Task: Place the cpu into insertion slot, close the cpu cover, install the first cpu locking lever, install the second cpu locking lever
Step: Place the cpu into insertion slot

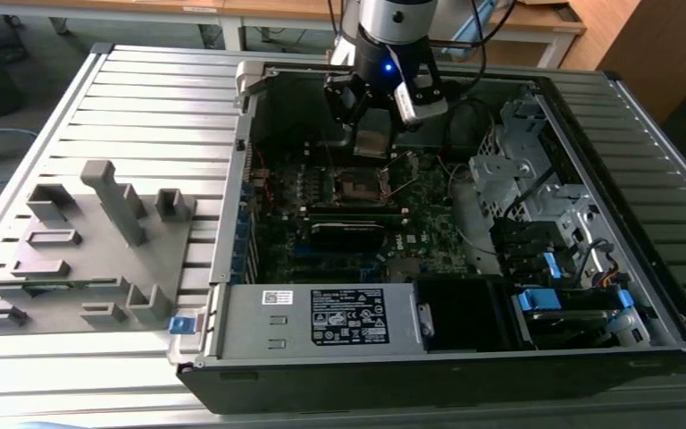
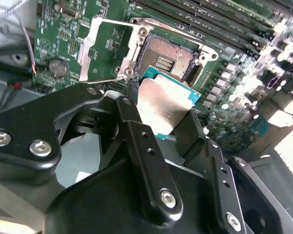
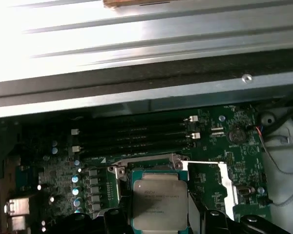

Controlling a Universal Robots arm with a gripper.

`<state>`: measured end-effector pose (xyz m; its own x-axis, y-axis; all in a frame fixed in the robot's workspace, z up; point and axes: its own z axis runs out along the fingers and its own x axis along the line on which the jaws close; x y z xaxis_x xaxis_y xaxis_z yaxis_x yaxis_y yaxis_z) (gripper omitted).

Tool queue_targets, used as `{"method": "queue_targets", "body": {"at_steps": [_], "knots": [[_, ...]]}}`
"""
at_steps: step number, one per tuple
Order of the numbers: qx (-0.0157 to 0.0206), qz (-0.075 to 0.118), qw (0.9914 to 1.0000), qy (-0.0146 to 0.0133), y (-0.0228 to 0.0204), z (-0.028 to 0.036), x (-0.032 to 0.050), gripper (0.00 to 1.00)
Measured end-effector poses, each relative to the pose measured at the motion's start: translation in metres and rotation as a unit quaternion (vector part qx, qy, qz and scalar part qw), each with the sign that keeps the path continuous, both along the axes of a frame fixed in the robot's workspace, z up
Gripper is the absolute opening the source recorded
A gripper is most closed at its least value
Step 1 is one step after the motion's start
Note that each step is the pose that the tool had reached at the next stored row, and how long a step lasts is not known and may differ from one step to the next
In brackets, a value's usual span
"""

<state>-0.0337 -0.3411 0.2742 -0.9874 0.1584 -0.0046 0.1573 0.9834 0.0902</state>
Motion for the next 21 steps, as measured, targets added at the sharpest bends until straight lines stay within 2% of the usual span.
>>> {"method": "queue_targets", "body": {"at_steps": [3,5,8,10,11,17,18,19,21], "knots": [[0.0,-0.028,0.99962,0.0,0.0,-0.0006,0.0,0.54],[0.0,-0.046,0.99895,0.0,0.0,-0.0009,0.0,0.54],[0.0,-0.072,0.99738,0.0,0.0,-0.0013,0.0,0.54],[0.0,-0.091,0.99587,0.0,0.0,-0.0015,0.0,0.54],[0.0,-0.094,0.99558,0.0001,0.0,-0.0014,0.0,0.54],[0.0,-0.095,0.99549,0.0,0.0,-0.0015,0.0,0.54],[0.0,-0.099,0.99513,0.0,0.0,-0.0015,0.0,0.54],[0.0001,-0.106,0.99439,0.0,0.0,-0.0016,-0.0001,0.54],[0.0,-0.124,0.99234,0.0,0.0,-0.0018,0.0,0.54]]}}
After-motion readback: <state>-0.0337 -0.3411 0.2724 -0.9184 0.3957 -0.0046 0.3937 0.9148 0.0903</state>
